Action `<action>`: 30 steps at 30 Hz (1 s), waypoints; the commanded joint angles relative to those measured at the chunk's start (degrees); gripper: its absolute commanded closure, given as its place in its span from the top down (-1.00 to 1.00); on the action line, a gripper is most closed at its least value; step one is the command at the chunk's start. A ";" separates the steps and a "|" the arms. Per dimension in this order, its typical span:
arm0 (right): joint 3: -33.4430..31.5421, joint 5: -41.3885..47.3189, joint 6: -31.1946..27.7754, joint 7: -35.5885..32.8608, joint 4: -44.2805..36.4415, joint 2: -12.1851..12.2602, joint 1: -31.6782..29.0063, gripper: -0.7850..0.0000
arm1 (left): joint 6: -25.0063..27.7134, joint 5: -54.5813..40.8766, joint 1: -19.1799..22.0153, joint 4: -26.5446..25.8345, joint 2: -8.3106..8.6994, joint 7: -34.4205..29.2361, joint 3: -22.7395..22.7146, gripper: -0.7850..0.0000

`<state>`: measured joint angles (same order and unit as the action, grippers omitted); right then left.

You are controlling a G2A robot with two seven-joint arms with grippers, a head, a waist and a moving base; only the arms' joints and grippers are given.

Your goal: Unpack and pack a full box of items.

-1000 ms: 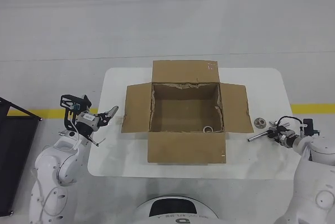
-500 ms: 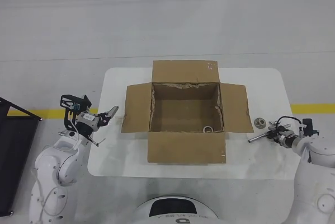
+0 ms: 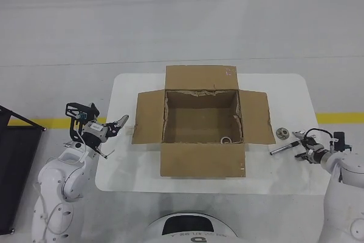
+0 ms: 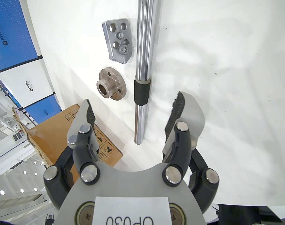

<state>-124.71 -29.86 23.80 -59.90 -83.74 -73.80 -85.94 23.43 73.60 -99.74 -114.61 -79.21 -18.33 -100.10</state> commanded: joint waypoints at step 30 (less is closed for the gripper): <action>44.72 -9.68 3.37 -15.95 -27.02 1.25 20.36 1.00 | 0.00 0.00 0.00 0.00 0.00 0.00 0.00 1.00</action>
<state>-82.36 -39.04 26.32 -75.30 -112.81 -72.46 -67.64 23.43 73.60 -99.74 -114.61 -79.21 -18.33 -100.10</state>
